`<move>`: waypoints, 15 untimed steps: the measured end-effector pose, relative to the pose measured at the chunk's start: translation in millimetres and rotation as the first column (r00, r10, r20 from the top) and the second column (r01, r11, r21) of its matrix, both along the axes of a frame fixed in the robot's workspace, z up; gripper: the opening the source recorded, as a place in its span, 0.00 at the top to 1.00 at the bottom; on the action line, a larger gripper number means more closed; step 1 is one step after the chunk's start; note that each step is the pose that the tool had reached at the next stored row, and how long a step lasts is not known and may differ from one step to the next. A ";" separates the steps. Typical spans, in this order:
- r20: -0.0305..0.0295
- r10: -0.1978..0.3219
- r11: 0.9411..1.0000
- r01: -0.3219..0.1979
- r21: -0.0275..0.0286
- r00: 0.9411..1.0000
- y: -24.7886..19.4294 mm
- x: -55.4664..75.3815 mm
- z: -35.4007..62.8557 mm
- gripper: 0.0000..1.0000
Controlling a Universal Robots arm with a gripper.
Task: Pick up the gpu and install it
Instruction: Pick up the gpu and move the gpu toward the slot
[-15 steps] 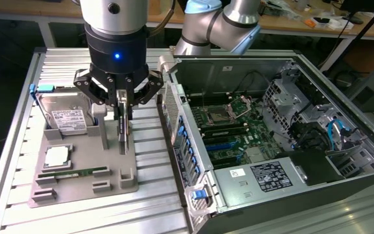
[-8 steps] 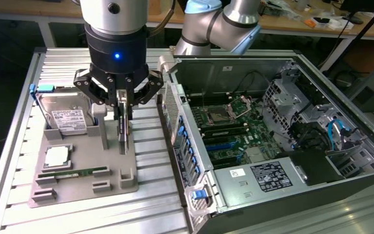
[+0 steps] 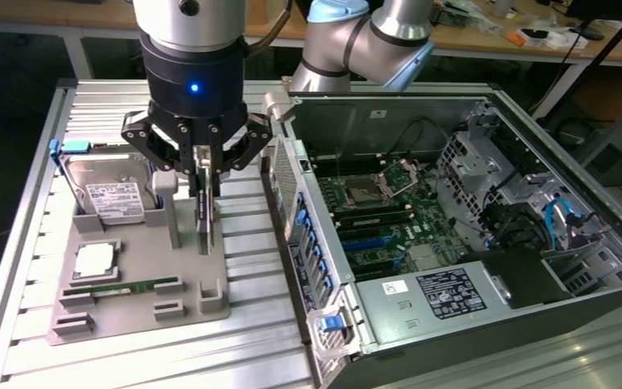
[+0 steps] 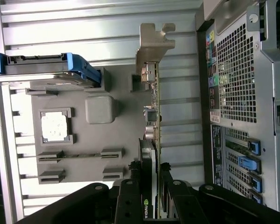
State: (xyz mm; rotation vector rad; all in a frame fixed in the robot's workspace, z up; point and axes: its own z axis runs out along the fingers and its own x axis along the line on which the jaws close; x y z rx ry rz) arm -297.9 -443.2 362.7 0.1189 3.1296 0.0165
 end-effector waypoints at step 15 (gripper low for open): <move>0.000 0.000 1.000 0.000 0.000 1.000 0.1 0.0 19.2 0.73</move>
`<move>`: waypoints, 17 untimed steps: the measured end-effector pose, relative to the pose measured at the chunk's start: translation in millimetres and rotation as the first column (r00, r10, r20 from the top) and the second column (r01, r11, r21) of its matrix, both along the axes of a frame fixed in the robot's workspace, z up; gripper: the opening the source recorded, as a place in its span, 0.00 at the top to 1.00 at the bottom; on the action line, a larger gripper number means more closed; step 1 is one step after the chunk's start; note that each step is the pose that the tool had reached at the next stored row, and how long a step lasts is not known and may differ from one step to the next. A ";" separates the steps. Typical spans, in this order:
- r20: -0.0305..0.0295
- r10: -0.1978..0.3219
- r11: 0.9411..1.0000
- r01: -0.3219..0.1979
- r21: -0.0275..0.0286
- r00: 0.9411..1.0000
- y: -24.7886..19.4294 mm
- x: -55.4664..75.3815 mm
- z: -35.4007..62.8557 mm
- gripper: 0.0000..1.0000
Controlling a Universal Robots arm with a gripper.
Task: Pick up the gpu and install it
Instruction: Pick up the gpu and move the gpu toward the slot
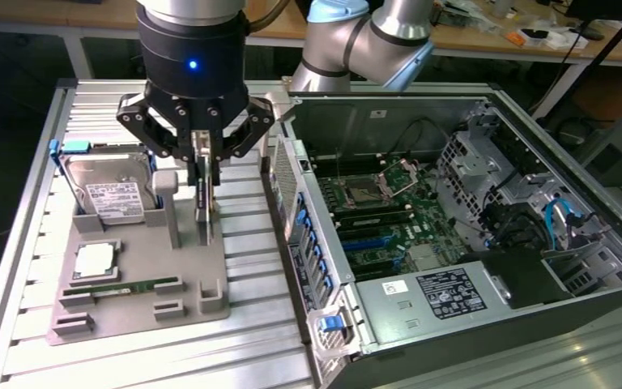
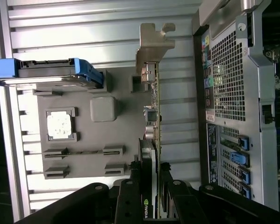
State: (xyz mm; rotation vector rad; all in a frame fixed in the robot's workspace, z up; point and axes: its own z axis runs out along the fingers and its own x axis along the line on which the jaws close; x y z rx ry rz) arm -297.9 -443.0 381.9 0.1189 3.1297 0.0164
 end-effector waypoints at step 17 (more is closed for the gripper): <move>0.000 0.000 1.000 0.000 0.000 1.000 0.0 0.0 9.8 0.73</move>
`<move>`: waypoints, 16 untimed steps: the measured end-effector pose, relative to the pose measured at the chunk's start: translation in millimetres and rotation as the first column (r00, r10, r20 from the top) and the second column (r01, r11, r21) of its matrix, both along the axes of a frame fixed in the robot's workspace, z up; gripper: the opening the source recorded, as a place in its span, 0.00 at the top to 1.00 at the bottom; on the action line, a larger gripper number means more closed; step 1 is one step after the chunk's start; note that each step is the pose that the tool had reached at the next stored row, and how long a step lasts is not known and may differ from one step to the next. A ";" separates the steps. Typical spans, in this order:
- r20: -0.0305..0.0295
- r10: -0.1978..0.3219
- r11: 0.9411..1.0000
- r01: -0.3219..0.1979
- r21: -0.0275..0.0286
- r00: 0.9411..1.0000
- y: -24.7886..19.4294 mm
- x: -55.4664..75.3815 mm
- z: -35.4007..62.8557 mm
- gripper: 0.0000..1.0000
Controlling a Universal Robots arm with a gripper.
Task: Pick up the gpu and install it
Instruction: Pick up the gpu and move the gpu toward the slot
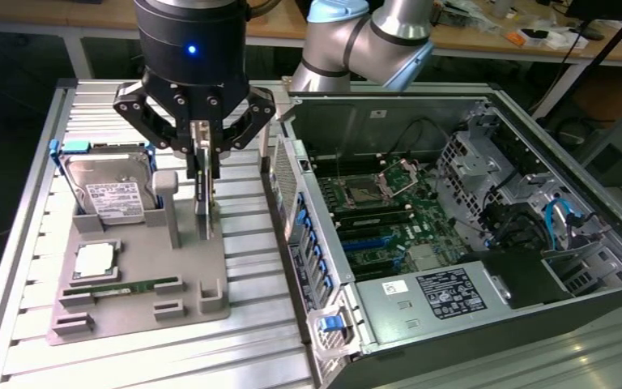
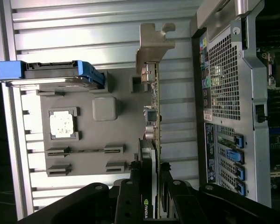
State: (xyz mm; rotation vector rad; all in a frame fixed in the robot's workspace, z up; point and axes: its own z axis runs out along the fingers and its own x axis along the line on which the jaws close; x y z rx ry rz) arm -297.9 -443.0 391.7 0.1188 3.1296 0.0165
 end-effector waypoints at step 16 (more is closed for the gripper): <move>0.000 0.000 1.000 0.000 0.000 1.000 0.0 0.0 33.7 0.73</move>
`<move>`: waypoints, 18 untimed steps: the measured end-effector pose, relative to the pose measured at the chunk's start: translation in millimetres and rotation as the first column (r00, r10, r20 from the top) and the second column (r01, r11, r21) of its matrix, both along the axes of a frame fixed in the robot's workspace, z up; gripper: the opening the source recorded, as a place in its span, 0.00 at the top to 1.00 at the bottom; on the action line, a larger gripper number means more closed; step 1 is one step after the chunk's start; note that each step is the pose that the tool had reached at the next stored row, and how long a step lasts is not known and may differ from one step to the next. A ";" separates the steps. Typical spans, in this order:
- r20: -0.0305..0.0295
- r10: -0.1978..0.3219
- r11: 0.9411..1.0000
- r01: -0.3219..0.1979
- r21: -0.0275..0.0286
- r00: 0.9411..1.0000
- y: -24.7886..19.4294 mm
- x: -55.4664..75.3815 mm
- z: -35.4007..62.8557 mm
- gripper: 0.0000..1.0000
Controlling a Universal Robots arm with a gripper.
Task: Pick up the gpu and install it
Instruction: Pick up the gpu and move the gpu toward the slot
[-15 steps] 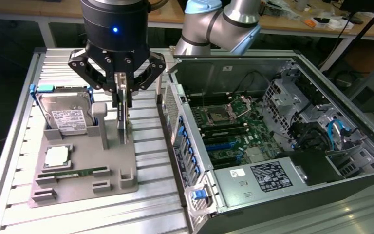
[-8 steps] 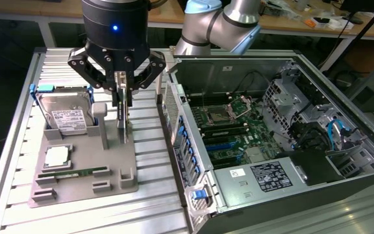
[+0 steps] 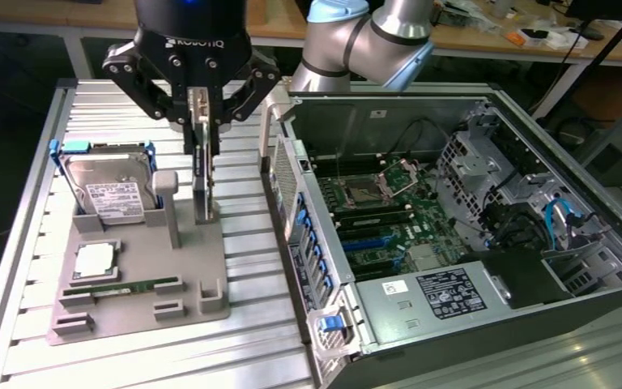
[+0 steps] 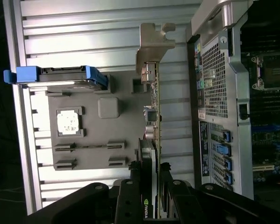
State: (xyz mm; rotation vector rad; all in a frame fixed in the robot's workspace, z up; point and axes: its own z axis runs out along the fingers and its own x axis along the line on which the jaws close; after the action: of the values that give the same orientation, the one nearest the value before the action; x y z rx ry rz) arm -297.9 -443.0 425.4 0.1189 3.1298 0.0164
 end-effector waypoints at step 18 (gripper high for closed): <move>-0.001 0.000 1.000 0.000 0.000 1.000 0.0 0.3 4.0 0.73</move>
State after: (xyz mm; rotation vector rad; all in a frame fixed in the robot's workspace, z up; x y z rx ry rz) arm -297.6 -443.0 429.4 0.1189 3.1304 0.0164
